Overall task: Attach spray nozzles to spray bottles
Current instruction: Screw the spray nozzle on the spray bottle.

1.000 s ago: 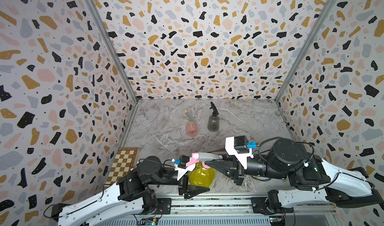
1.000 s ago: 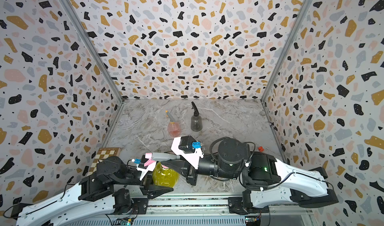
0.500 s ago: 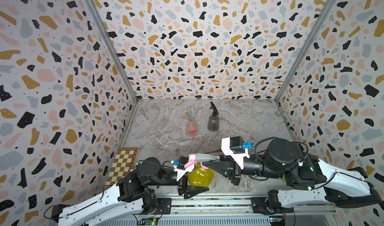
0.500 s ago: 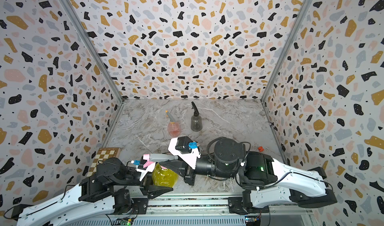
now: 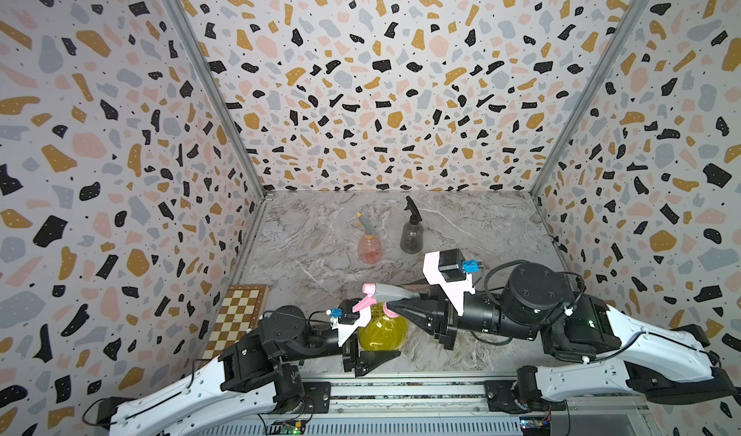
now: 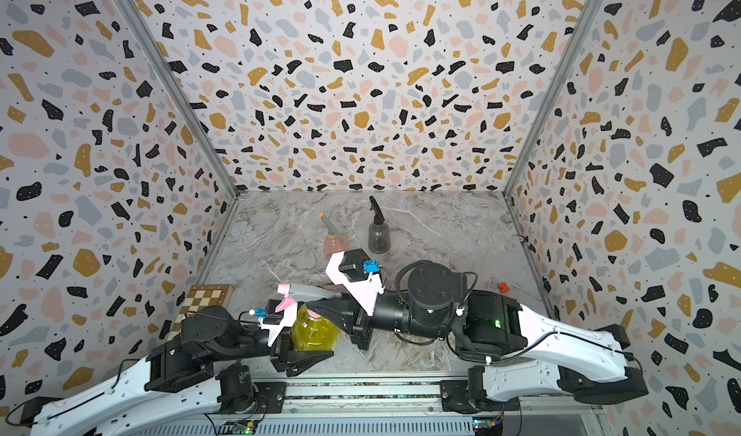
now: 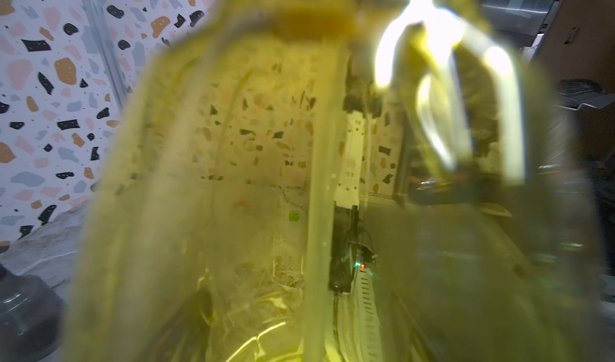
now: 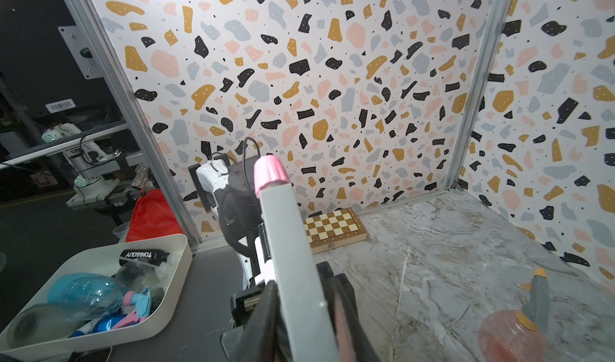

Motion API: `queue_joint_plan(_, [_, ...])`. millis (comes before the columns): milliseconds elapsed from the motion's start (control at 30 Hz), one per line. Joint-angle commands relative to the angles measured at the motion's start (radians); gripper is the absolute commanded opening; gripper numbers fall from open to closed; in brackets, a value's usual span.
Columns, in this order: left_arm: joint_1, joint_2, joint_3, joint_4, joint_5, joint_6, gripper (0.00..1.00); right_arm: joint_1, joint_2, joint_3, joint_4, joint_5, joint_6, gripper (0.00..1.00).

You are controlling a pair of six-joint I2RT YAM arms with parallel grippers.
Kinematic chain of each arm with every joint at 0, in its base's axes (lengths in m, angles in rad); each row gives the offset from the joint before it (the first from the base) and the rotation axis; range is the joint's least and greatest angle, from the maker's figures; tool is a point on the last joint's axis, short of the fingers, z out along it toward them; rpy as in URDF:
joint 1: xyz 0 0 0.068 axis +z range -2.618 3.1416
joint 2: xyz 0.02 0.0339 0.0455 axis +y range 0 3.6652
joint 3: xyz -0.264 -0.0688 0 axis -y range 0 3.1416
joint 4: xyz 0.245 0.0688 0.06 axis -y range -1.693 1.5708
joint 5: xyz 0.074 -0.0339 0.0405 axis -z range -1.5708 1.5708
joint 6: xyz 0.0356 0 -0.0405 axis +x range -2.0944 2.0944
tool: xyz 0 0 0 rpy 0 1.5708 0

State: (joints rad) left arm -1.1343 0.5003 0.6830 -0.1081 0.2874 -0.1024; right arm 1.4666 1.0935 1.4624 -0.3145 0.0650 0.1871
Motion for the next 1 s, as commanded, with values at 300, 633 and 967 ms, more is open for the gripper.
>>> queue_joint_plan(300, [0.004,-0.015,0.017,0.263,-0.276,0.05,0.0,0.063,0.053,-0.099,-0.118,0.184,0.11,0.0])
queue_joint_plan(633, [0.004,0.033,0.023,0.319,-0.401,0.082,0.0,0.092,0.137,-0.103,-0.161,0.314,0.226,0.0])
queue_joint_plan(967, [0.004,0.089,-0.022,0.448,-0.605,0.115,0.0,0.127,0.254,-0.107,-0.184,0.445,0.374,0.0])
